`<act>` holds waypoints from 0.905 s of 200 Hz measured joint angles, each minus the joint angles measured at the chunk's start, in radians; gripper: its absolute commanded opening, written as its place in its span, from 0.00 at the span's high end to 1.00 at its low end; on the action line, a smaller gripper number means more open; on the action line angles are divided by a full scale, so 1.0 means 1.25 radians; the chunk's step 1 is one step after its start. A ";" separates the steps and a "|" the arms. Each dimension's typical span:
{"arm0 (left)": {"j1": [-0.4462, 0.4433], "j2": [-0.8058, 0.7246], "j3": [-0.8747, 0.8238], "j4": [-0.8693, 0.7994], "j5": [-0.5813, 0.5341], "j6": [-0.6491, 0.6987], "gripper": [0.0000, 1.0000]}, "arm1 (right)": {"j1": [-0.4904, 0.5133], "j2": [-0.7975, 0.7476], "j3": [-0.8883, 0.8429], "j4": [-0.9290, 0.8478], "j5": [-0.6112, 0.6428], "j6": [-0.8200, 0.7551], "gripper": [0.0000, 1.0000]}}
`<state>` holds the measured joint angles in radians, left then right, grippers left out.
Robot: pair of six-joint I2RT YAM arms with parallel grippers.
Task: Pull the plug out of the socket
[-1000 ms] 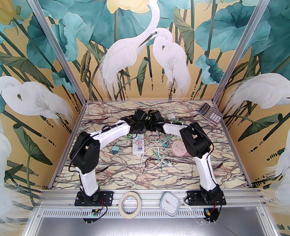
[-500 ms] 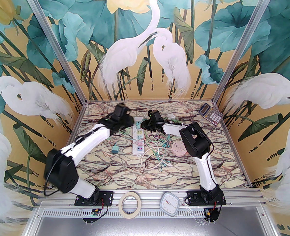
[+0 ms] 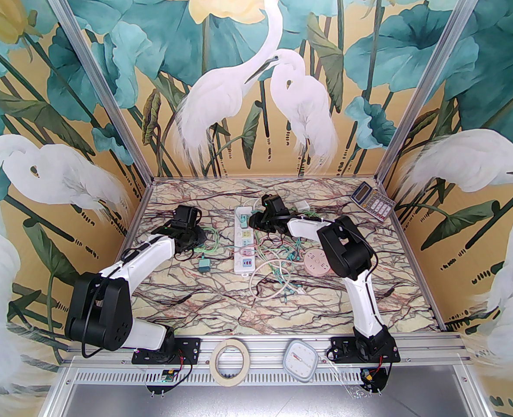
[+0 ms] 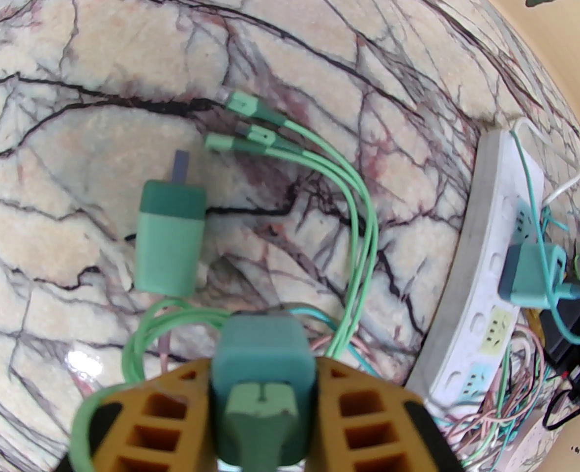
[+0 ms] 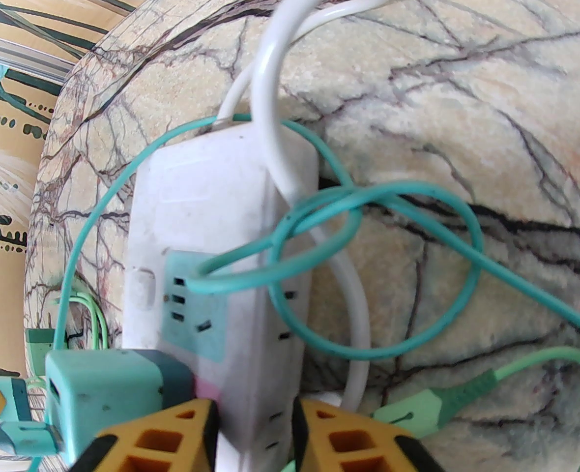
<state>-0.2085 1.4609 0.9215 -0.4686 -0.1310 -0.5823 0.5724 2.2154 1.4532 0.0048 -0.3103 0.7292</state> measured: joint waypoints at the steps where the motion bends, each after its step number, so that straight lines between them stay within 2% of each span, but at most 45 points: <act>1: 0.000 0.002 0.001 0.001 0.002 0.000 0.92 | 0.000 -0.002 -0.002 0.002 0.000 0.000 0.59; 42: 0.000 0.110 0.088 0.020 0.034 0.018 0.94 | 0.009 -0.031 -0.058 0.039 0.003 -0.014 0.46; 84: 0.000 0.240 0.193 0.035 0.046 0.036 0.94 | 0.014 -0.071 -0.119 0.065 0.022 -0.018 0.38; 105: 0.000 0.269 0.212 0.038 0.054 0.038 0.81 | 0.014 -0.087 -0.138 0.066 0.034 -0.018 0.34; 118: 0.000 0.269 0.212 0.038 0.064 0.036 0.58 | 0.014 -0.092 -0.145 0.069 0.043 -0.018 0.33; 128: 0.000 0.269 0.212 0.039 0.072 0.034 0.49 | 0.014 -0.094 -0.148 0.070 0.046 -0.018 0.32; 162: -0.006 0.230 0.207 0.041 0.090 0.030 0.33 | 0.013 -0.101 -0.165 0.087 0.057 -0.018 0.34; 181: -0.029 0.188 0.204 0.041 0.089 0.029 0.35 | 0.008 -0.113 -0.189 0.102 0.064 -0.018 0.35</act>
<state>-0.2451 1.6962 1.1770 -0.4171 -0.0193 -0.5461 0.5827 2.0743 1.2175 0.1326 -0.2306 0.7067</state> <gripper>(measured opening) 0.673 0.657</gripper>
